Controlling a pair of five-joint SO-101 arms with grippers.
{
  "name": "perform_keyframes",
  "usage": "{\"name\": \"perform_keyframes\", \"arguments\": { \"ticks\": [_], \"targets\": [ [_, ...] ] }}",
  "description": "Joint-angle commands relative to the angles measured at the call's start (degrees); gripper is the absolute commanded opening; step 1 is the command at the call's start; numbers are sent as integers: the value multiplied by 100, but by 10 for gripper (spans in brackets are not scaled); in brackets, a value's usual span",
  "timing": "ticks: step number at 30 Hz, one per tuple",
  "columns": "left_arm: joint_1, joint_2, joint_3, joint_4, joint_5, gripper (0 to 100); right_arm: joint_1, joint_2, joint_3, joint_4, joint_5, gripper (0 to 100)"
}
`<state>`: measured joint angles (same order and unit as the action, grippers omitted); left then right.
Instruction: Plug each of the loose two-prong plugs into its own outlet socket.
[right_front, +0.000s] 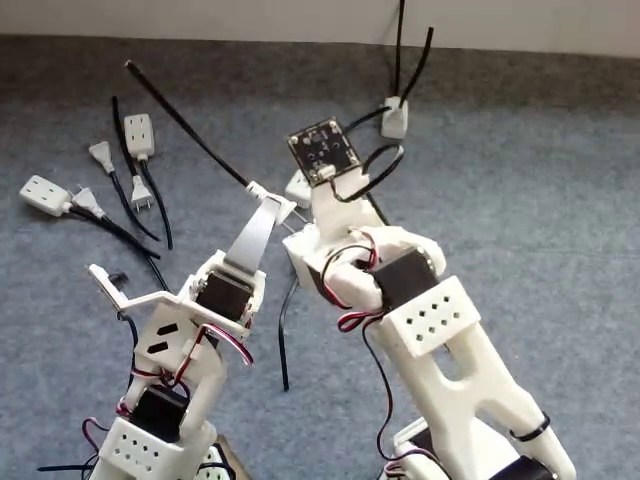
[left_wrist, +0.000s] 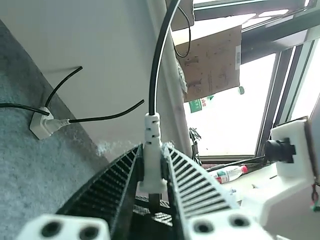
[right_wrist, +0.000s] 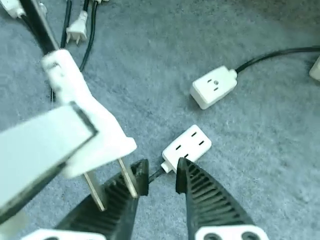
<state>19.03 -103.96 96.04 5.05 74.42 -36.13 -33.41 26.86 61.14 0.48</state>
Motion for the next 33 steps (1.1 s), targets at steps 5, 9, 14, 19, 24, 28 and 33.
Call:
{"name": "perform_keyframes", "arguments": {
  "ticks": [5, 9, 14, 19, 24, 28, 33],
  "targets": [
    [435, -48, 110, 185, 9, 6, 145, 189, -558, -400, 79, 102],
    [549, -48, 110, 185, 9, 6, 453, 857, -804, -505, 79, 102],
    [760, -48, 110, 431, 9, 6, 611, 1543, -1534, -497, 79, 102],
    [884, -48, 110, 510, 0, 6, 593, 1587, -1903, -497, 70, 102],
    [884, -48, 110, 563, 0, 6, 602, 1587, -1895, -497, 70, 102],
    [822, -48, 110, 580, 0, 6, 611, 1587, -1895, -312, 70, 102],
    [585, -48, 110, 580, 0, 6, 919, 1578, -1974, 224, 70, 102]
  ]
}}
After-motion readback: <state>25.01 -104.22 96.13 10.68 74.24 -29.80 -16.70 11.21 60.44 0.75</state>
